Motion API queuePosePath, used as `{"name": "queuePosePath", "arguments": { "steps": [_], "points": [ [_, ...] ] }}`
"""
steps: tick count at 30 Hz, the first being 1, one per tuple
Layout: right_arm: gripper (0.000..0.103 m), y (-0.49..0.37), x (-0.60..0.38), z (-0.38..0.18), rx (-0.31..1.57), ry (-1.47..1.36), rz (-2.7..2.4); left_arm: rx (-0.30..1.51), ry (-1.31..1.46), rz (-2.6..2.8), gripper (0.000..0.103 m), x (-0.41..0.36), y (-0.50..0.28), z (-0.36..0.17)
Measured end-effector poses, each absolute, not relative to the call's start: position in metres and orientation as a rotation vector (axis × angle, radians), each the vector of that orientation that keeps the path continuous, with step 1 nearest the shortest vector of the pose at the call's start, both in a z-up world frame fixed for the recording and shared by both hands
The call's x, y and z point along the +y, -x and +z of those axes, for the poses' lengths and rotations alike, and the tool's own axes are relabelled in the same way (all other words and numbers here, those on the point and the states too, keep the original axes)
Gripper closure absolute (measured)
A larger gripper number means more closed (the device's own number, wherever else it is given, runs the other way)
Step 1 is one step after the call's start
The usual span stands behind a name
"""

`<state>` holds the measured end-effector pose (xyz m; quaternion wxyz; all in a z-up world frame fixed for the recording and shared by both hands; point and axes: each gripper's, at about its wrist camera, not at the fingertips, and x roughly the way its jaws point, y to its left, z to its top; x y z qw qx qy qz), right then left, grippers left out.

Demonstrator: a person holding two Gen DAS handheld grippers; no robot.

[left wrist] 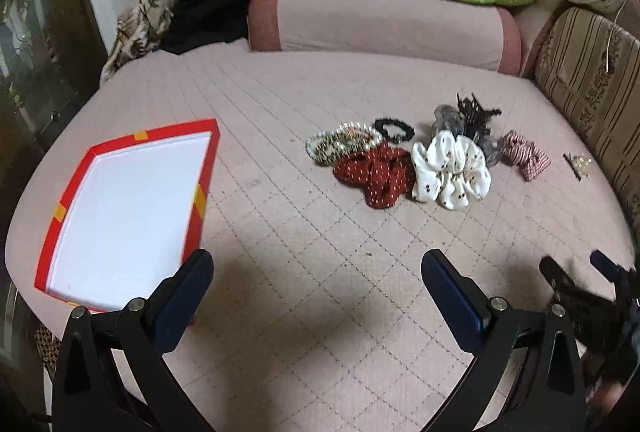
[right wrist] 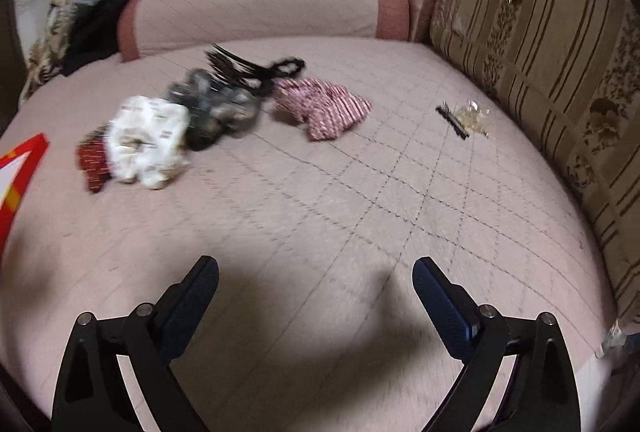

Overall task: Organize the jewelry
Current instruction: 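Move both tools toward the pile of scrunchies and bracelets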

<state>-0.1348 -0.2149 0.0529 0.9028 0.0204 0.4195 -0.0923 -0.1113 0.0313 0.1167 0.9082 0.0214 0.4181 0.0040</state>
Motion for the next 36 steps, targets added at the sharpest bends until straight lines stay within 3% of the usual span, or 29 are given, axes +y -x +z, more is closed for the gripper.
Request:
{"name": "queuePosePath", "arguments": {
  "steps": [15,36],
  "points": [
    [0.004,0.179,-0.189,0.122,0.735,-0.090,-0.187,0.651,-0.063,0.039,0.000,0.040,0.161,0.170],
    [0.004,0.192,-0.161,0.138,0.697,-0.019,-0.136,0.704,-0.018,0.001,0.000,0.057,0.165,0.164]
  ]
}}
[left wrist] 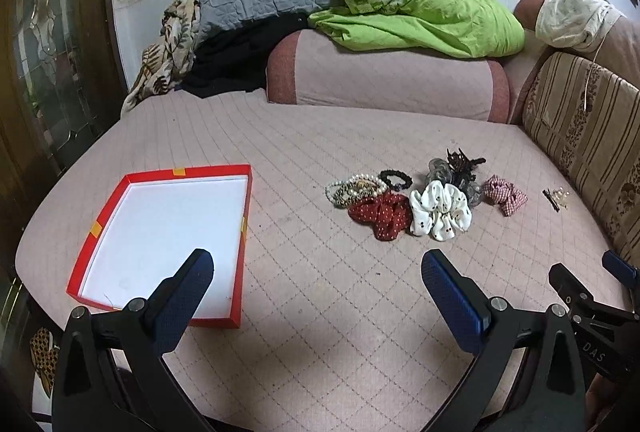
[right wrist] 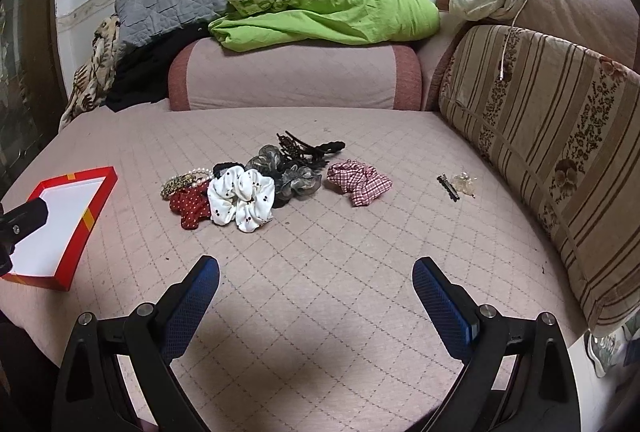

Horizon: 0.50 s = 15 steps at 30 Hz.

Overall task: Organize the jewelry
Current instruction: 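Move both tools toward the pile of scrunchies and bracelets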

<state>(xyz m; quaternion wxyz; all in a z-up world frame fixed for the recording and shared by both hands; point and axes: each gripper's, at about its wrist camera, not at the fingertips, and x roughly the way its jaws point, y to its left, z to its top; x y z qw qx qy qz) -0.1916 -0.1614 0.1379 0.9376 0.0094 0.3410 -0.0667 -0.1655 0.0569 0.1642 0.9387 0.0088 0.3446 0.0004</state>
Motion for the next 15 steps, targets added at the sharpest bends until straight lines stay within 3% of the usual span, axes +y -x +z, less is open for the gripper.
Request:
{"name": "queuePosePath", "arguments": {
  "steps": [15],
  "points": [
    [0.008,0.178,-0.168,0.113,0.763,-0.049,-0.102,0.796,-0.039,-0.008,0.000,0.051,0.146,0.138]
  ]
}}
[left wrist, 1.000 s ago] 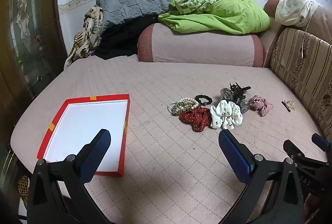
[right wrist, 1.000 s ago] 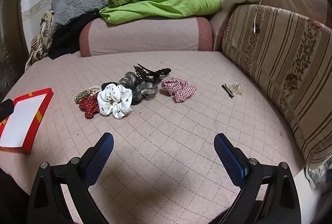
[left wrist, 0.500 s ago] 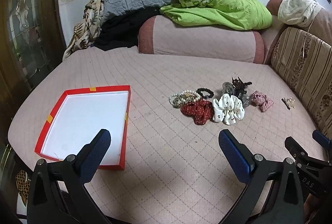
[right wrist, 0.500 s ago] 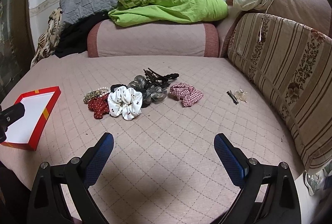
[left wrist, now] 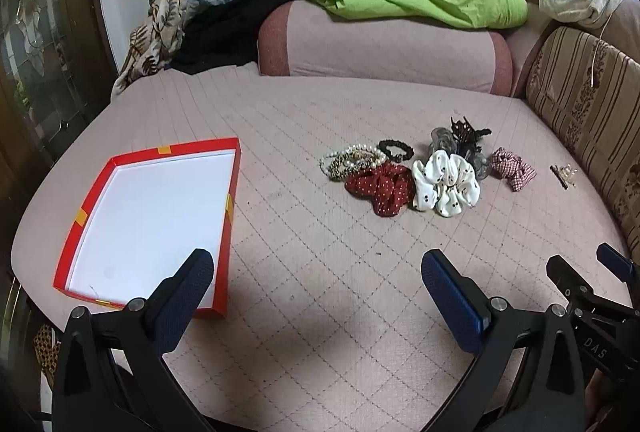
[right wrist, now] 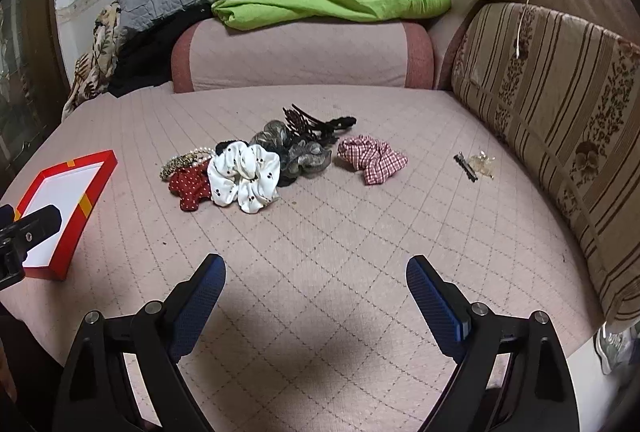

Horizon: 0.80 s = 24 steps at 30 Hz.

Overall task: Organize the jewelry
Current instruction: 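Move both tools toward the pile of scrunchies and bracelets, then grasp the red polka-dot scrunchie with left tool while right tool grasps white cherry-print scrunchie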

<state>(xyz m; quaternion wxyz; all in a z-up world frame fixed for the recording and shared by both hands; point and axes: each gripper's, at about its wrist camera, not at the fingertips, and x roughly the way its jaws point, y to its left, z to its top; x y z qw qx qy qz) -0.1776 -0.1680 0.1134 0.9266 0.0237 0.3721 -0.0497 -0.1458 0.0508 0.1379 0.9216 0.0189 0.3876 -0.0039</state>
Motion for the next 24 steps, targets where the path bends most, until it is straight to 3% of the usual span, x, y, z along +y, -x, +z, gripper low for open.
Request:
{"name": "queuePosePath", "arguments": {
  "steps": [20,22,24],
  "points": [
    [0.011,0.143,-0.181,0.086,0.838,-0.109,-0.029,0.915,0.048,-0.103,0.000,0.057,0.092,0.115],
    [0.017,0.130,-0.183,0.086,0.847,-0.127,-0.003,0.927,0.081,-0.148,0.004,0.054,0.077,0.113],
    [0.022,0.114,-0.184,0.086,0.857,-0.153,0.025,0.945,0.083,-0.179,0.015,0.047,0.061,0.109]
  ]
}}
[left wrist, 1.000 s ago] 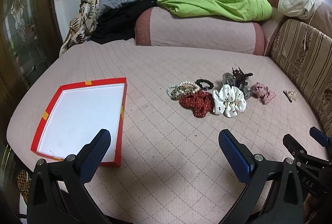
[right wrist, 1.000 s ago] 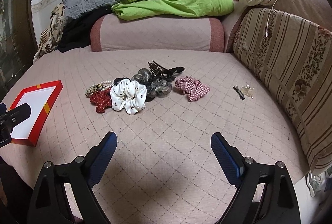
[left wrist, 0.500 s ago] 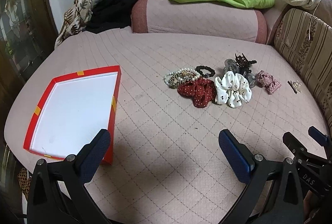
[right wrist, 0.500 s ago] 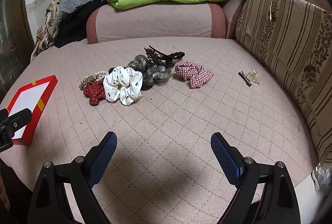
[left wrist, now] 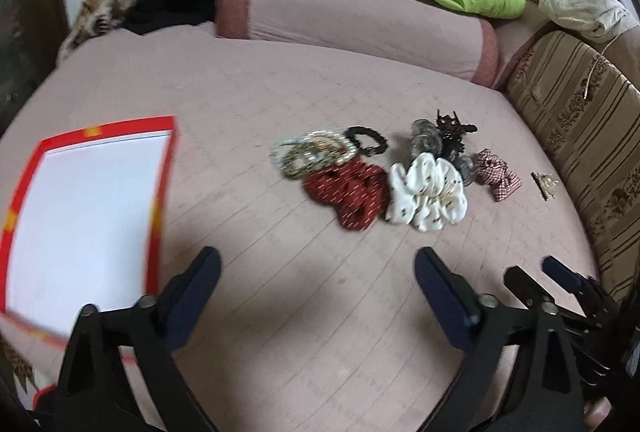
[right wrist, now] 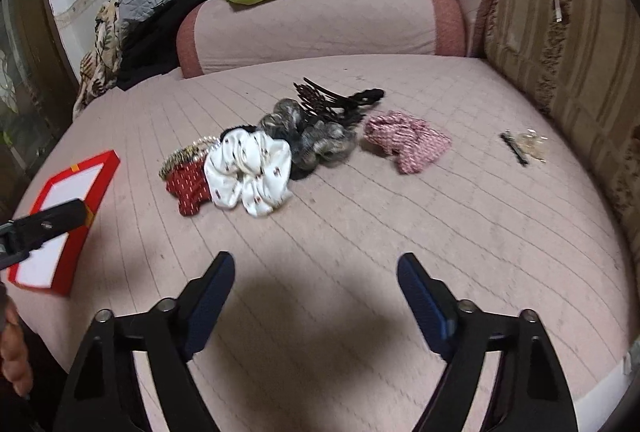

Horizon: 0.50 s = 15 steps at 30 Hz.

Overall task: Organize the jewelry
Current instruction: 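Grasp the red polka-dot scrunchie with left tool while right tool grasps white cherry-print scrunchie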

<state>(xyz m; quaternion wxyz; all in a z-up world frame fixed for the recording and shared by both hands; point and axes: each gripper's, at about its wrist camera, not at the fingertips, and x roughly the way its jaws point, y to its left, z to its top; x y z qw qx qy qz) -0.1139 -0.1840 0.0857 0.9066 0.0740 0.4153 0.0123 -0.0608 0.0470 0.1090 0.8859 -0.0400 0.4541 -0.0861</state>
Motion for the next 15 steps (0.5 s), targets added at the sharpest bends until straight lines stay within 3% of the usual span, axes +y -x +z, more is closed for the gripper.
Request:
{"name": "queuePosePath", "arguments": {
  "steps": [5,9,15],
  "points": [
    [0.025,0.080,-0.183,0.082,0.875,-0.211,0.075,1.003,0.063,-0.203,0.024,0.030,0.015,0.083],
    [0.026,0.055,-0.179,0.075,0.890,-0.231,0.092,1.056,0.099,-0.208,0.039,0.029,-0.012,0.061],
    [0.032,0.029,-0.173,0.062,0.917,-0.256,0.129,1.108,0.175,-0.215,0.042,0.030,-0.039,0.035]
  ]
}}
